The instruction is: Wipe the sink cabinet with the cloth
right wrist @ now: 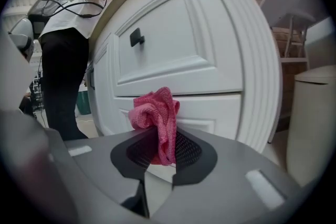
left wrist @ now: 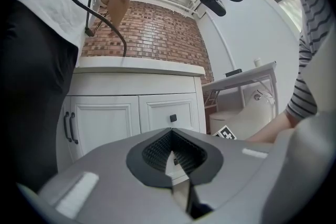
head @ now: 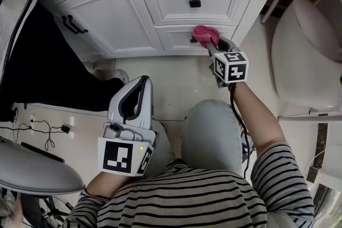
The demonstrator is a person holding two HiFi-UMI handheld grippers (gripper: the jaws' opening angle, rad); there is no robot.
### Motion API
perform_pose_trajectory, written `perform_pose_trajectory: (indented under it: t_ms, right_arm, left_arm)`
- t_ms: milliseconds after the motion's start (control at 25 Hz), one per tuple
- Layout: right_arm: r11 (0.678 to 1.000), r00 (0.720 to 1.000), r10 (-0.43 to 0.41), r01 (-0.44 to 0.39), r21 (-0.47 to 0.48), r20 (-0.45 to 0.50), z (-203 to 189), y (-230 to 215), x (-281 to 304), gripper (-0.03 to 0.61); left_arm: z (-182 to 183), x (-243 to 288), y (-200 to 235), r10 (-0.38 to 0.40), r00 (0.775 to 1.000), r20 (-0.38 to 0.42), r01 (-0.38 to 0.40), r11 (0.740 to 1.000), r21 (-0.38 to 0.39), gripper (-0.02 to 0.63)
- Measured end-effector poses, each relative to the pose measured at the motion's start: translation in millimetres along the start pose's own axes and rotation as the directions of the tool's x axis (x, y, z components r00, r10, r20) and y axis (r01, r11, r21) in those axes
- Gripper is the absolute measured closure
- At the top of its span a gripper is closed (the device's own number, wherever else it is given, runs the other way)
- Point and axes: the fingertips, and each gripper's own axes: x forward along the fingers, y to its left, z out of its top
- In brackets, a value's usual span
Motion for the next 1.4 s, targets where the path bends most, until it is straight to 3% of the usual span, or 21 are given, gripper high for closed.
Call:
perform_pose_trajectory:
  t_ms: [360,560,640,760,1000,1160,1400]
  right_arm:
    - [0.978,0.989,-0.148,0.147,0.148,-0.005,-22,-84,-40,0.503]
    - [0.941,0.97,-0.242,0.237,0.24,-0.008,-32,-112,-61,0.505]
    - [0.951,0.981,-0.195,0.191,0.242,-0.007,-35,-97,-61,0.506]
    - [0.982,1.0,-0.002,0.007,0.187,-0.029,-50,-39,-39,0.506]
    - [0.958,0.953,0.283,-0.274,0.084,-0.112,-87,79,32,0.506]
    - [0.942,0.93,0.331,-0.334,0.005,-0.159,-97,118,71,0.505]
    - [0.965,0.954,0.263,-0.258,0.056,-0.146,-91,97,98,0.505]
  left_arm:
    - [4,5,-16,-0.017,1.0,0.012,0.017,1.0,0.008,0.612]
    - [9,-1,-6,-0.003,1.0,0.022,0.003,1.0,0.006,0.612]
    - [7,-5,0,0.008,1.0,0.02,-0.008,1.0,0.004,0.612]
    - [2,-11,9,0.024,1.0,0.009,-0.024,1.0,0.003,0.612]
    - [-4,-24,32,0.069,0.998,-0.012,-0.068,0.997,0.021,0.612]
    - [-7,-29,48,0.101,0.995,-0.023,-0.101,0.995,0.024,0.612]
    - [-14,-24,50,0.098,0.994,-0.04,-0.097,0.995,0.023,0.612]
